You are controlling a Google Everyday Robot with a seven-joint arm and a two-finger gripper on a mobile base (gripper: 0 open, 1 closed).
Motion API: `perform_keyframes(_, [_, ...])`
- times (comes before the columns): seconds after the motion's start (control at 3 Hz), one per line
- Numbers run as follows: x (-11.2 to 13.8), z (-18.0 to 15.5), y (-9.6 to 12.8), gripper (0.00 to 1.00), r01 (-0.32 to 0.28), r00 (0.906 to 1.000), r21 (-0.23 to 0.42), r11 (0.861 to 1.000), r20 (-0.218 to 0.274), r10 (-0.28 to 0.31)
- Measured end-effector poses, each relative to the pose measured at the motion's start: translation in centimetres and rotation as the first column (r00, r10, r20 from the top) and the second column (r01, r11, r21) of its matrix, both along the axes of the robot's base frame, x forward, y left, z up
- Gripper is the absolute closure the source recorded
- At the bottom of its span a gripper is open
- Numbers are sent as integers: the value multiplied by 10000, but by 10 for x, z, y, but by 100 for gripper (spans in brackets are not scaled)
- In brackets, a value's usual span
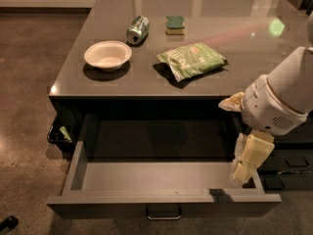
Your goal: Close top drawer
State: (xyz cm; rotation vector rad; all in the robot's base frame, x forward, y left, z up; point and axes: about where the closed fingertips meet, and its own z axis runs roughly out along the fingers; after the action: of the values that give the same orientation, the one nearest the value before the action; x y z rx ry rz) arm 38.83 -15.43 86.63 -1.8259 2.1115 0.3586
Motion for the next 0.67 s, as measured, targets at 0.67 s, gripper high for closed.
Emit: perform_keyframes(0.67, [-16, -28, 8, 0, 36, 9991, 299, 9995, -427, -23])
